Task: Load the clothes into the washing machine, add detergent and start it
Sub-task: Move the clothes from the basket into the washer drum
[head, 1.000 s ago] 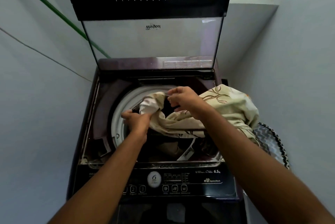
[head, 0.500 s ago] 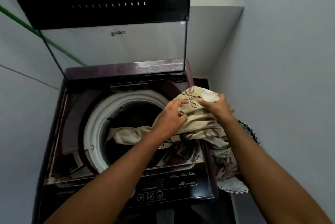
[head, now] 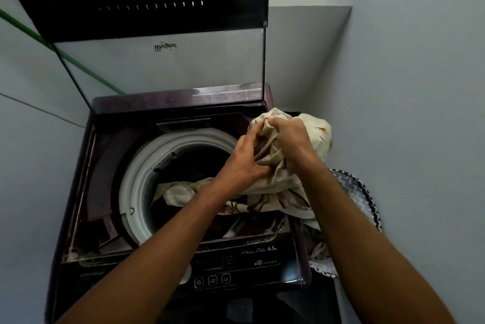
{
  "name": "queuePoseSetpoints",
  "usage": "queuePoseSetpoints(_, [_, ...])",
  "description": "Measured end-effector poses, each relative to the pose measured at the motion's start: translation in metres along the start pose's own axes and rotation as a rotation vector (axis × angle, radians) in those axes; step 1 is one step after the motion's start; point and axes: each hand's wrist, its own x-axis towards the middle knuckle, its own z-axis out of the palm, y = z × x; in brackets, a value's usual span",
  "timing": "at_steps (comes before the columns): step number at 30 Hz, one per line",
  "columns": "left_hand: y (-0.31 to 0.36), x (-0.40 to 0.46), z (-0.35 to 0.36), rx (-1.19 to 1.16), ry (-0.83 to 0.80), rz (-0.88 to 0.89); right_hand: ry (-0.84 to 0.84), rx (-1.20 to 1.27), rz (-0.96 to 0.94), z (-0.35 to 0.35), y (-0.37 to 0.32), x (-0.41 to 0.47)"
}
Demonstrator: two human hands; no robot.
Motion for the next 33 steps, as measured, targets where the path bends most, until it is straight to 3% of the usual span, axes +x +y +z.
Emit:
queuePoseSetpoints(4, [0.012, -0.014, -0.023, -0.144, 0.026, 0.012, -0.127, 0.137, 0.006, 0.027, -0.027, -0.023])
queuePoseSetpoints(12, [-0.002, -0.06, -0.09, -0.29, 0.357, 0.063, -0.37, 0.316, 0.056, 0.102, -0.065, -0.06])
queuePoseSetpoints(19, [-0.073, -0.08, -0.134, 0.05, 0.458, -0.24, -0.474, -0.038, 0.033, 0.179, -0.018, -0.067])
queuePoseSetpoints(23, [-0.098, -0.083, -0.14, 0.111, 0.522, -0.359, -0.605, -0.322, 0.01, 0.185, 0.019, -0.065])
queuePoseSetpoints(27, [-0.088, -0.072, -0.119, 0.095, 0.512, -0.238, -0.594, -0.61, -0.11, 0.165, 0.027, -0.057])
queuePoseSetpoints(31, [-0.073, -0.054, -0.083, 0.041, 0.351, -0.112, -0.445, -0.901, -0.236, 0.127, 0.018, -0.039])
queuePoseSetpoints(33, [-0.068, -0.045, -0.065, 0.1, 0.228, -0.076, -0.347, -1.032, -0.212, 0.098, 0.011, -0.031])
